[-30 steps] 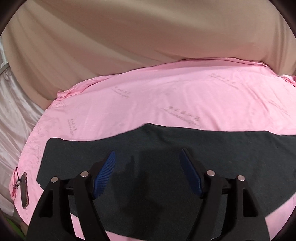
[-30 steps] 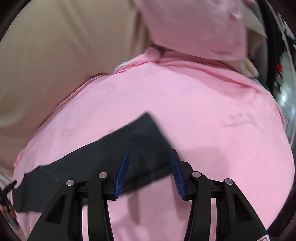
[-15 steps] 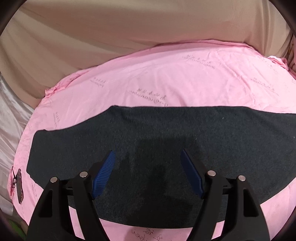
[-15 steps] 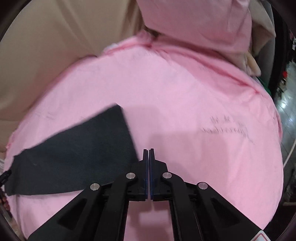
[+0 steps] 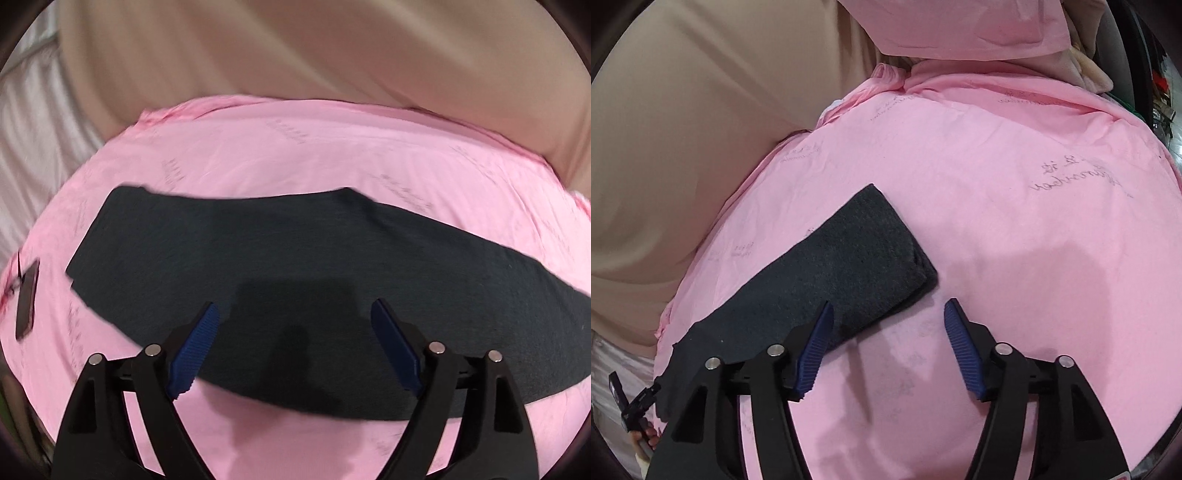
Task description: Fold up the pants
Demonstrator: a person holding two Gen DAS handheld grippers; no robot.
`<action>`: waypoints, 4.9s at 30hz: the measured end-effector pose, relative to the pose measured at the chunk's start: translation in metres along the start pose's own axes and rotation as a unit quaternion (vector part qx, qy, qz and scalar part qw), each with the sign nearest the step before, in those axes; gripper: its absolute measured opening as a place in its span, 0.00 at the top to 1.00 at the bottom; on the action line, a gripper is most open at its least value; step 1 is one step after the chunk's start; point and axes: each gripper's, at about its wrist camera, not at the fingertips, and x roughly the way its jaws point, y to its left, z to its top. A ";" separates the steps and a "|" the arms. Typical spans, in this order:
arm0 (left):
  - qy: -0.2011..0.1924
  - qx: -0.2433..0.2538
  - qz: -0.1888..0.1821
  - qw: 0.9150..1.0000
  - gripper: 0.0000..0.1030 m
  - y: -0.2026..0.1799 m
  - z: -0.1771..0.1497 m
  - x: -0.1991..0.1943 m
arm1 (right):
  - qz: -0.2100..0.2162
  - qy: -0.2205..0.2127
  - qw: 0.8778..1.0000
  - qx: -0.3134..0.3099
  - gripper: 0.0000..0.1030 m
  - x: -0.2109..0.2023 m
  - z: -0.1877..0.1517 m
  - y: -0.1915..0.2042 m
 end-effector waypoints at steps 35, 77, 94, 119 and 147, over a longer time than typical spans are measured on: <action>0.037 -0.281 0.010 0.959 0.89 0.245 0.059 -0.012 | 0.008 -0.027 1.000 0.008 0.95 -0.041 0.001 0.064; 0.041 0.000 -0.084 0.996 0.42 0.007 -0.001 -0.007 | 0.108 0.107 0.893 -0.423 0.46 0.085 -0.203 0.370; 0.057 -0.011 -0.090 0.994 0.36 0.028 -0.016 0.001 | 0.106 0.124 0.885 -0.436 0.92 0.101 -0.211 0.395; 0.100 -0.023 -0.220 0.970 0.25 -0.050 0.021 0.017 | 0.066 0.016 0.946 -0.316 0.51 0.024 -0.156 0.313; 0.094 -0.014 -0.117 0.989 0.95 -0.053 0.000 0.001 | 0.148 0.118 0.971 -0.146 0.86 0.066 -0.145 0.223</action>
